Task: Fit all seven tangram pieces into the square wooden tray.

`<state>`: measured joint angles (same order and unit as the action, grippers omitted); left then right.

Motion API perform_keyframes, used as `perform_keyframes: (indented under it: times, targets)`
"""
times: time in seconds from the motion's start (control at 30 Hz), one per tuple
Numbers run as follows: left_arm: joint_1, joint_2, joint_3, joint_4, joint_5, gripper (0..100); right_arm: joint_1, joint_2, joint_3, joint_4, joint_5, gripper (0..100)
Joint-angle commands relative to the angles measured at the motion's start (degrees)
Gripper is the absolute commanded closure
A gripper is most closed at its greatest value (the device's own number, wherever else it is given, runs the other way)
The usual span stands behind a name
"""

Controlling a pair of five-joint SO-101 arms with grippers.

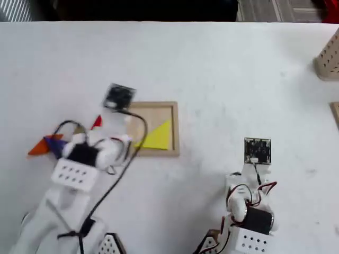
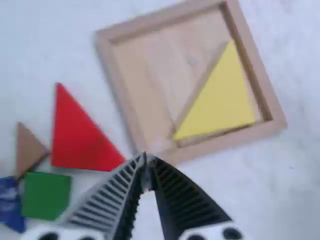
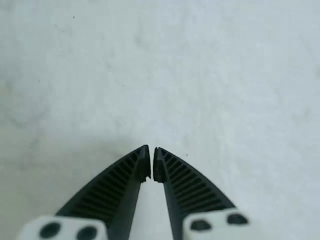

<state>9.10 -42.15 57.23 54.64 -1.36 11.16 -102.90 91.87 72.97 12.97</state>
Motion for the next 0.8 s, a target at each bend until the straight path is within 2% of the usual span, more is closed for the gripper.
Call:
perform_keyframes:
  times: [0.0,0.17,0.27,0.5,0.63,0.77]
  targets:
    - [-13.4,-10.5,1.4,1.8,-3.2,98,-2.2,-0.2,-4.8,-1.1,-0.3,98.1]
    - [-23.3,-8.6,3.2,2.1,-3.4,98,-10.1,-0.1,-6.7,-1.9,-1.1,98.1]
    - [-29.1,-6.5,3.2,1.3,-3.4,98,-13.7,-0.1,-8.8,-2.0,-5.4,98.1]
    - [-37.4,-1.3,2.8,-2.3,-2.5,98,-26.9,1.2,-18.1,-1.7,-10.6,98.1]
    - [-42.5,1.6,0.3,-2.8,2.8,98,-33.8,10.5,-25.9,-1.9,-12.0,98.1]
    - [-43.7,5.6,-0.5,-6.5,6.2,94,-38.3,25.5,-35.1,-2.2,-11.5,98.1]
